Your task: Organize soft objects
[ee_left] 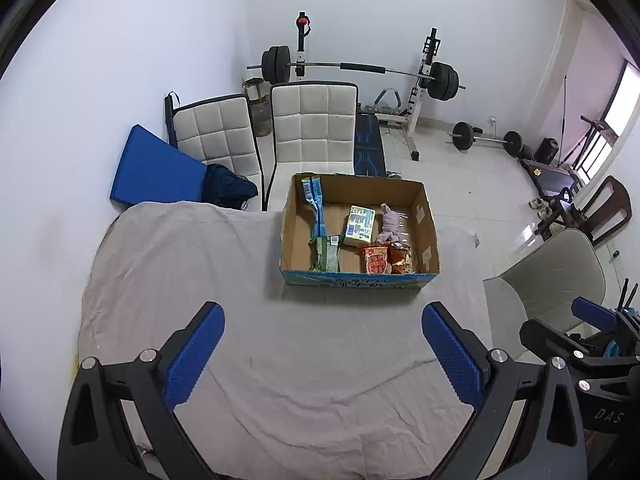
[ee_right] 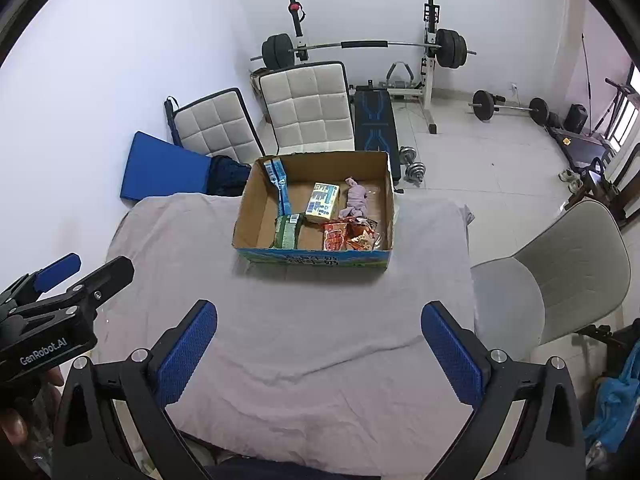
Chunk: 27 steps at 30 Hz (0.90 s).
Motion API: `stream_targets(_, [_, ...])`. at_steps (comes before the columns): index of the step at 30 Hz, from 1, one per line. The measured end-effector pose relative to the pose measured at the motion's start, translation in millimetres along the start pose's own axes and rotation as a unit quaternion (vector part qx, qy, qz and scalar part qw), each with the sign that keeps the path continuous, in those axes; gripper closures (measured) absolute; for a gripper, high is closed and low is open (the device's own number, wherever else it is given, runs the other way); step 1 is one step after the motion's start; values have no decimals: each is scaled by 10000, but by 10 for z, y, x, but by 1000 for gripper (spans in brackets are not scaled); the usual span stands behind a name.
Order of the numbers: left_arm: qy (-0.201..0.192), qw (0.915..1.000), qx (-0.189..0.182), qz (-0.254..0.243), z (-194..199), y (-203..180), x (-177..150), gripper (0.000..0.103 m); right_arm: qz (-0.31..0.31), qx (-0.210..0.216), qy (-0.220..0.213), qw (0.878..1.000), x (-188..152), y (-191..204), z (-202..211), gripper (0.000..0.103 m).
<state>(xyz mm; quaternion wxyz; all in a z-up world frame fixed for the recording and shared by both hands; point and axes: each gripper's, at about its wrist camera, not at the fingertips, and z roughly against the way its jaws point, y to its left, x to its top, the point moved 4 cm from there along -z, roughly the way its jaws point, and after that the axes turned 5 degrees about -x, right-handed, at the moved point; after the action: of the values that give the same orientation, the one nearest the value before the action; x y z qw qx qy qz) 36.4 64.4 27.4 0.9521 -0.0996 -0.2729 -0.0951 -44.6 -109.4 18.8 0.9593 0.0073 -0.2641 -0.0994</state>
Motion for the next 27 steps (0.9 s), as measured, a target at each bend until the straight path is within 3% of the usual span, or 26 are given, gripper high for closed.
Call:
stream_targets(9, [-364,9991,216,-13,172,-10,30,2,-27,-389,-291,9988,95,-73,126,0])
stream_targets(27, [-433,9988,236,33,118,-29,60,0,-48,-602,-541,9967,346,-175,140,0])
